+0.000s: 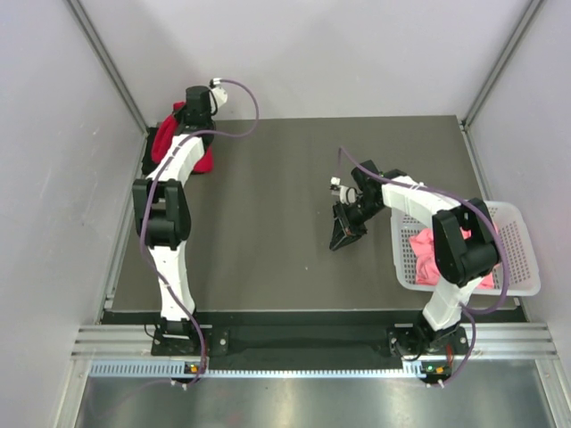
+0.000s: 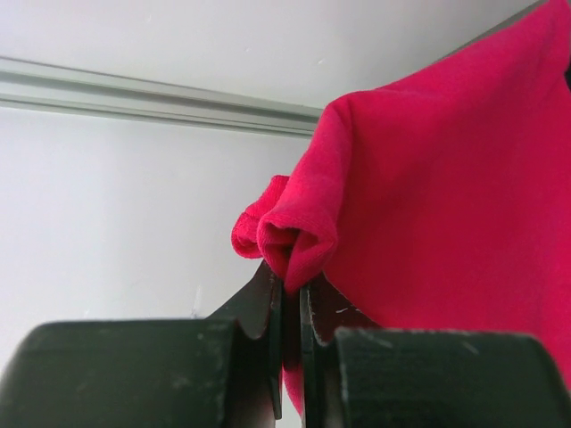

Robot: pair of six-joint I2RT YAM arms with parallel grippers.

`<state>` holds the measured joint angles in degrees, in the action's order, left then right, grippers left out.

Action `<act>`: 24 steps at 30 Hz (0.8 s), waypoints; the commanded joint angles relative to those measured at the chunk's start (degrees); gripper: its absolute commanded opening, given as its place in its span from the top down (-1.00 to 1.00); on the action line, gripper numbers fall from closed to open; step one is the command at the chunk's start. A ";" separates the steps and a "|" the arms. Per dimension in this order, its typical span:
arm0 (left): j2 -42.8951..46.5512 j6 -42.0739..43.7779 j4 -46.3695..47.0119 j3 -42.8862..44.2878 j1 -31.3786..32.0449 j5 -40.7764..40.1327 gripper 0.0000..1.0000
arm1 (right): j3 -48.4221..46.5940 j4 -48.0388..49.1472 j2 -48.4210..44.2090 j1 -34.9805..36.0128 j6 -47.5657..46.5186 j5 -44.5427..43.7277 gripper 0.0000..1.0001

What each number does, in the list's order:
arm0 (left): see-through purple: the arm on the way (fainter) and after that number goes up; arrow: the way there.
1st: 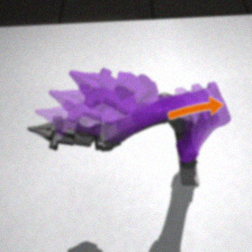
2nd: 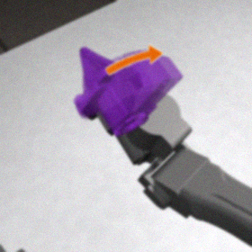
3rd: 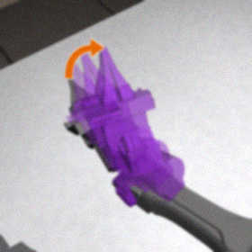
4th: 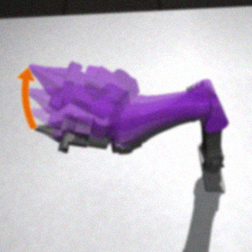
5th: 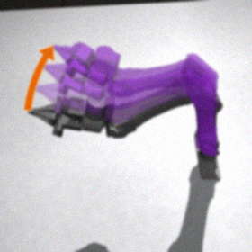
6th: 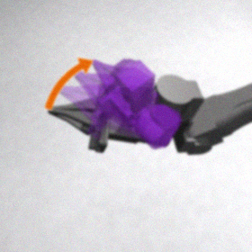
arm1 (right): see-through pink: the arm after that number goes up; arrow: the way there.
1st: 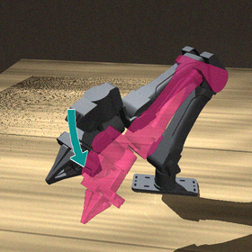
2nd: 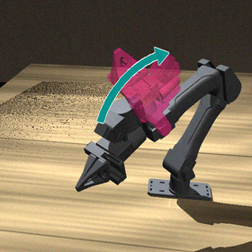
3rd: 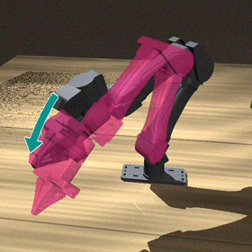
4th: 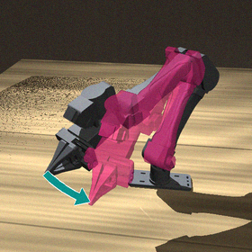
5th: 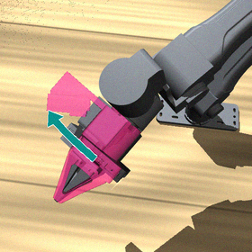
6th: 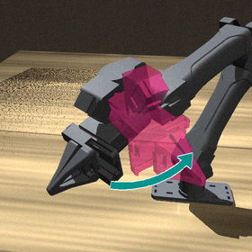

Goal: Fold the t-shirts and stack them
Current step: Neatly place the folded tshirt to the corner

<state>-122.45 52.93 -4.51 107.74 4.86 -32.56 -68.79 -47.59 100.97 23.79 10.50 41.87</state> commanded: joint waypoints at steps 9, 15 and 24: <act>-7.53 2.09 11.53 4.14 -2.49 0.13 1.00 | -3.89 -0.92 3.27 -0.94 -1.10 0.06 0.71; -11.13 1.74 15.32 5.54 -4.25 0.39 1.00 | -4.94 -1.80 4.76 -1.38 -1.01 -0.64 0.71; -18.43 -4.67 19.11 12.66 -8.38 2.93 1.00 | -8.98 -2.59 7.49 -1.38 1.80 -0.91 0.71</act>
<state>-139.37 51.75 8.43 116.53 -1.74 -31.40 -74.70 -49.91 107.87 22.96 11.11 41.17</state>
